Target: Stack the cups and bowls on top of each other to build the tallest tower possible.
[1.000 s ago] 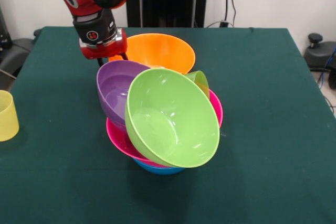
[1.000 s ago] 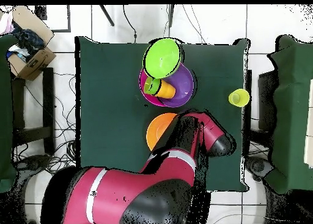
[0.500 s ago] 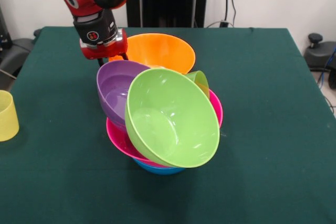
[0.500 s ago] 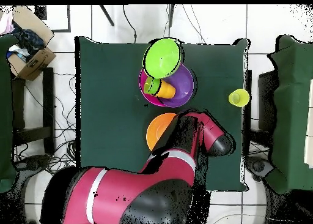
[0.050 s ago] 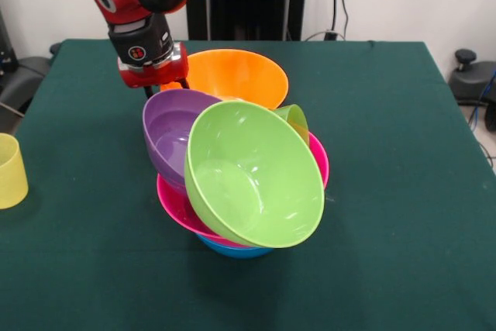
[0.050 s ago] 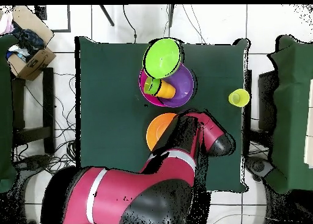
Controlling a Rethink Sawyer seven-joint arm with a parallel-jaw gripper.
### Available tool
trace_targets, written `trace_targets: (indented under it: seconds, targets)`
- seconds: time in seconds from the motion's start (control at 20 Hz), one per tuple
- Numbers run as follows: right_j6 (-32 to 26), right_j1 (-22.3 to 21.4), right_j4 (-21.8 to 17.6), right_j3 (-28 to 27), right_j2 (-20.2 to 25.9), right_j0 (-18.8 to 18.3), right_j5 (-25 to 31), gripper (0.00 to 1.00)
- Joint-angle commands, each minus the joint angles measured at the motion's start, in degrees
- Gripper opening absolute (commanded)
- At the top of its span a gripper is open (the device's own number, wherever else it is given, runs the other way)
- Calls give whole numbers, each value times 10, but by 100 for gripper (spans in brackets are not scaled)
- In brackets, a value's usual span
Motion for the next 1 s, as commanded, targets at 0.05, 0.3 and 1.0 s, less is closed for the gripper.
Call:
trace_targets:
  seconds: [0.05,0.3,1.0]
  targets:
    - [-140,18,2,30,109,-15,52,100]
    - [-120,27,-46,41,87,5,9,100]
    - [-96,28,-76,48,86,8,19,100]
